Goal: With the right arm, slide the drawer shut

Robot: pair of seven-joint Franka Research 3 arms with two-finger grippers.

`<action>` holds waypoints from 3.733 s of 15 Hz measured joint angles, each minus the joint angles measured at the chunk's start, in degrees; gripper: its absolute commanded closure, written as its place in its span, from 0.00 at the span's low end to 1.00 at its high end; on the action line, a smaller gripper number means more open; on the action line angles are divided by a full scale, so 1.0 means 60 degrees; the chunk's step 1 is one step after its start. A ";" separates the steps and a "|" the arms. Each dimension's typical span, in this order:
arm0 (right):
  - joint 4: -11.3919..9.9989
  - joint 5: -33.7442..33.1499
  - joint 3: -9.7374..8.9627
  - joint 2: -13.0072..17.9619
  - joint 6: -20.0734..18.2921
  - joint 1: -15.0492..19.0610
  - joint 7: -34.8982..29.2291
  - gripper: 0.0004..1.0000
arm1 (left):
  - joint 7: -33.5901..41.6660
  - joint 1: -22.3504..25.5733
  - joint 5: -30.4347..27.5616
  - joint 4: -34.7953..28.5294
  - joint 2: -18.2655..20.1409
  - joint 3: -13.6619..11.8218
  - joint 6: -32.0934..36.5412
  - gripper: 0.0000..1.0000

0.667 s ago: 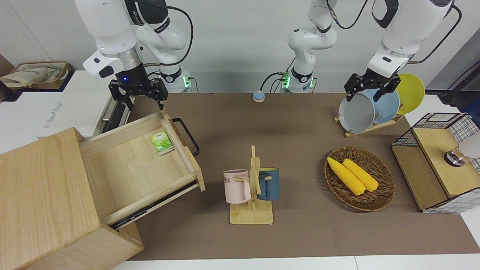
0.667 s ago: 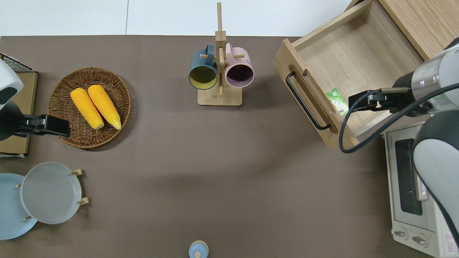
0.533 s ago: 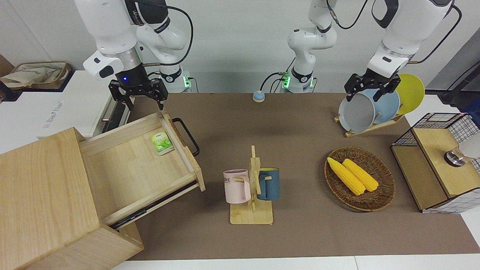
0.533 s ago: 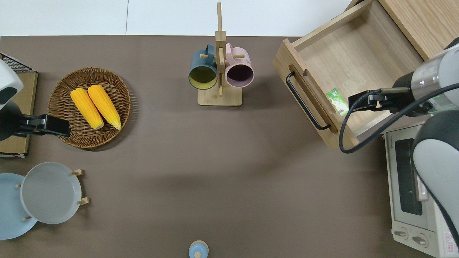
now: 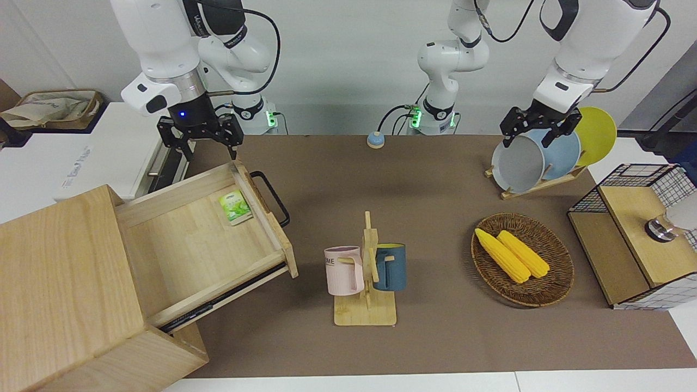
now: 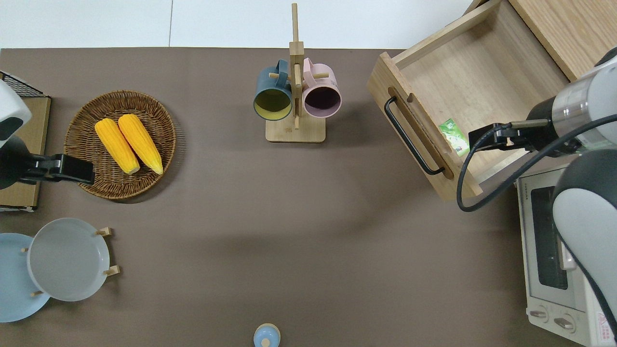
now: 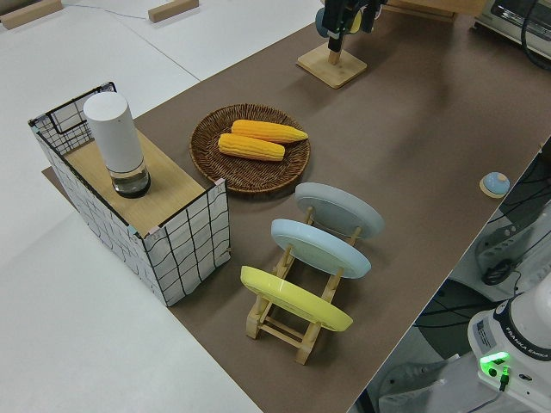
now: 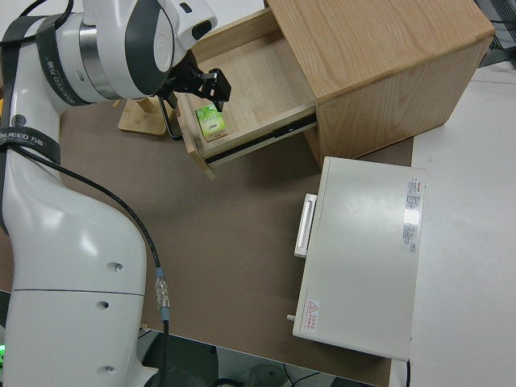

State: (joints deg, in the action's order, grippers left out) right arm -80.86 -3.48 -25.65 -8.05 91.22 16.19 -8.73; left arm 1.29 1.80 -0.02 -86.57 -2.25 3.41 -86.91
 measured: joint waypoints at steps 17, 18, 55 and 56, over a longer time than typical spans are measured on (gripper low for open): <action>0.0063 -0.0026 0.0000 0.0044 -0.0279 0.0000 0.0074 1.00 | 0.0000 0.0000 0.0000 0.0000 0.0000 0.0000 0.0000 0.01; 0.0116 -0.0030 0.0000 0.0075 -0.0321 0.0000 0.0074 1.00 | 0.0000 0.0000 0.0000 0.0000 0.0000 0.0000 0.0000 0.01; -0.0087 -0.1161 0.0063 -0.2040 0.1042 -0.3229 -1.3215 1.00 | 0.0000 0.0000 0.0000 0.0000 0.0000 0.0000 0.0000 0.01; -0.0088 -0.1199 0.0125 -0.2078 0.1125 -0.3228 -1.3234 1.00 | 0.0000 0.0000 0.0000 0.0000 0.0000 0.0000 0.0000 0.01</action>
State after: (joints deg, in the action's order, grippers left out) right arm -81.39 -10.67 -24.90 -20.52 97.98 -3.18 -88.13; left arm 1.29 1.80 -0.02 -86.57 -2.25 3.41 -86.91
